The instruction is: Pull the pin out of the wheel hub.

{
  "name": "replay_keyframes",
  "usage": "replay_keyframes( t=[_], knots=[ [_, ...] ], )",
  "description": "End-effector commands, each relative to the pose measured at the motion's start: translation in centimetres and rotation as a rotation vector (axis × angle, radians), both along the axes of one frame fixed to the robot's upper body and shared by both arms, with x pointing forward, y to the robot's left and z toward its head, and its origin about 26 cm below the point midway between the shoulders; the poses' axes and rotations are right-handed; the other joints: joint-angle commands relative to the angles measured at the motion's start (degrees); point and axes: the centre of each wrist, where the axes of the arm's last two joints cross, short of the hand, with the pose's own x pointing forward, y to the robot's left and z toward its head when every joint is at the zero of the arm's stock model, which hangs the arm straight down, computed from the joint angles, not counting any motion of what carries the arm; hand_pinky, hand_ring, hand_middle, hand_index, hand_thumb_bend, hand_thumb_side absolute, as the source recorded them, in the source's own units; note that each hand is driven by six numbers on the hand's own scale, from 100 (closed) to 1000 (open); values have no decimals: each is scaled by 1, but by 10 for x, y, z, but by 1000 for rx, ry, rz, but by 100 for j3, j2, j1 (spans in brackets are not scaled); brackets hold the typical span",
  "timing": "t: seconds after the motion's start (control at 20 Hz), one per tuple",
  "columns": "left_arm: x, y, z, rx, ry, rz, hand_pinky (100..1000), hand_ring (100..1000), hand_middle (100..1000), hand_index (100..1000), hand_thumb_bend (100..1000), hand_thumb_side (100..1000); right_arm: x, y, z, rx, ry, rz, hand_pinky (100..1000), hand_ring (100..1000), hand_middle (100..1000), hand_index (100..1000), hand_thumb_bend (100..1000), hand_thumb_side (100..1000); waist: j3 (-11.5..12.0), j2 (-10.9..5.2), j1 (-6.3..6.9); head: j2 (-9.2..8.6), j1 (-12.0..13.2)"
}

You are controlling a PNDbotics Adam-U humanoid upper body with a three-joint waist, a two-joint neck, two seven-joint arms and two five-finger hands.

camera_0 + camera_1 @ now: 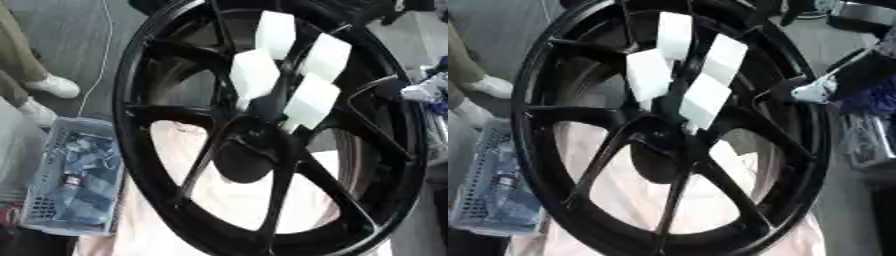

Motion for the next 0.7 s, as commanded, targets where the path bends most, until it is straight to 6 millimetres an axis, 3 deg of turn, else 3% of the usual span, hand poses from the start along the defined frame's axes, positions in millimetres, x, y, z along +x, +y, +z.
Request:
replay_keyframes(
  t=[0.05, 0.7],
  knots=[
    [-2, -1, 8, 16, -25, -11, 870, 699, 633, 767, 100, 719, -2, 2, 8, 28, -54, -67, 729, 864, 806, 878, 408, 307, 2, -92, 22, -32, -6],
    [-2, -1, 9, 11, -24, -15, 871, 699, 633, 766, 100, 719, 2, 9, -4, 242, 22, -191, 651, 852, 780, 866, 331, 343, 57, -122, -34, 56, -56]
  ],
)
